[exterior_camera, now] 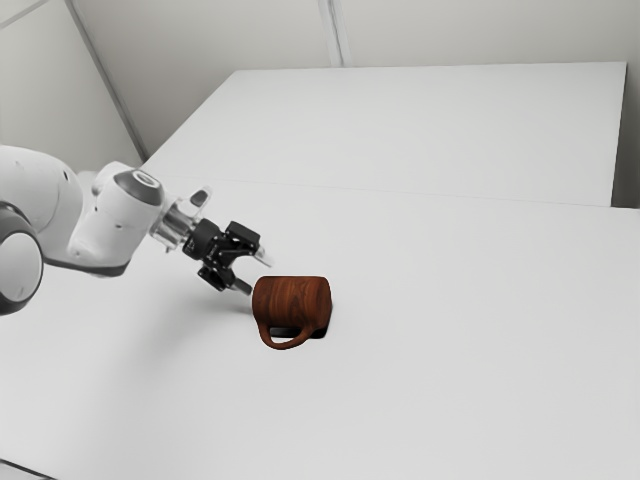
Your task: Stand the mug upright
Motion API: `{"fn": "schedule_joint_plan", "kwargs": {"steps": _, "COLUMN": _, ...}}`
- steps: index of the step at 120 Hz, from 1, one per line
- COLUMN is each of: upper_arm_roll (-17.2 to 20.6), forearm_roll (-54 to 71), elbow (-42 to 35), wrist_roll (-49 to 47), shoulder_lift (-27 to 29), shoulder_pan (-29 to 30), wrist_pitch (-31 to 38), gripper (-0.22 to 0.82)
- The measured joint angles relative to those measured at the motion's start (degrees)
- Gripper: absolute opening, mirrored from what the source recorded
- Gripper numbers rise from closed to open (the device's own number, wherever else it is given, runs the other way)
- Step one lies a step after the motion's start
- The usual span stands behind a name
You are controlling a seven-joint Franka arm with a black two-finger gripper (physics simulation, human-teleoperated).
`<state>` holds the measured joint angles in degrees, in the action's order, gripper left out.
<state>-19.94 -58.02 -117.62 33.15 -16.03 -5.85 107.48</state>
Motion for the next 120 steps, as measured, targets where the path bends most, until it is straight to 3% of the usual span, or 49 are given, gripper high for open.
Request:
{"fn": "schedule_joint_plan", "kwargs": {"steps": 49, "upper_arm_roll": 0.43, "forearm_roll": -12.48, "elbow": -4.27, "wrist_roll": 9.17, "shoulder_lift": -0.01, "shoulder_pan": -0.83, "wrist_pitch": -0.91, "gripper": 0.59}}
{"fn": "schedule_joint_plan", "kwargs": {"steps": 59, "upper_arm_roll": 0.57, "forearm_roll": -13.22, "elbow": -4.34, "wrist_roll": 10.41, "shoulder_lift": -0.06, "shoulder_pan": -1.31, "wrist_pitch": -0.78, "gripper": 0.48}}
{"fn": "schedule_joint_plan", "kwargs": {"steps": 75, "upper_arm_roll": 0.65, "forearm_roll": -13.77, "elbow": -4.36, "wrist_roll": 12.05, "shoulder_lift": -0.14, "shoulder_pan": -1.68, "wrist_pitch": -0.61, "gripper": 0.19}}
{"fn": "schedule_joint_plan", "kwargs": {"steps": 85, "upper_arm_roll": 0.87, "forearm_roll": -14.03, "elbow": -4.25, "wrist_roll": 12.89, "shoulder_lift": -0.1, "shoulder_pan": -2.09, "wrist_pitch": -0.53, "gripper": 0.06}}
{"fn": "schedule_joint_plan", "kwargs": {"steps": 98, "upper_arm_roll": 1.84, "forearm_roll": -14.7, "elbow": -4.1, "wrist_roll": 13.79, "shoulder_lift": 0.0, "shoulder_pan": -2.35, "wrist_pitch": -0.34, "gripper": -0.04}}
{"fn": "schedule_joint_plan", "kwargs": {"steps": 120, "upper_arm_roll": 2.92, "forearm_roll": -15.97, "elbow": -3.72, "wrist_roll": 15.03, "shoulder_lift": 1.33, "shoulder_pan": -3.56, "wrist_pitch": -0.31, "gripper": -0.13}}
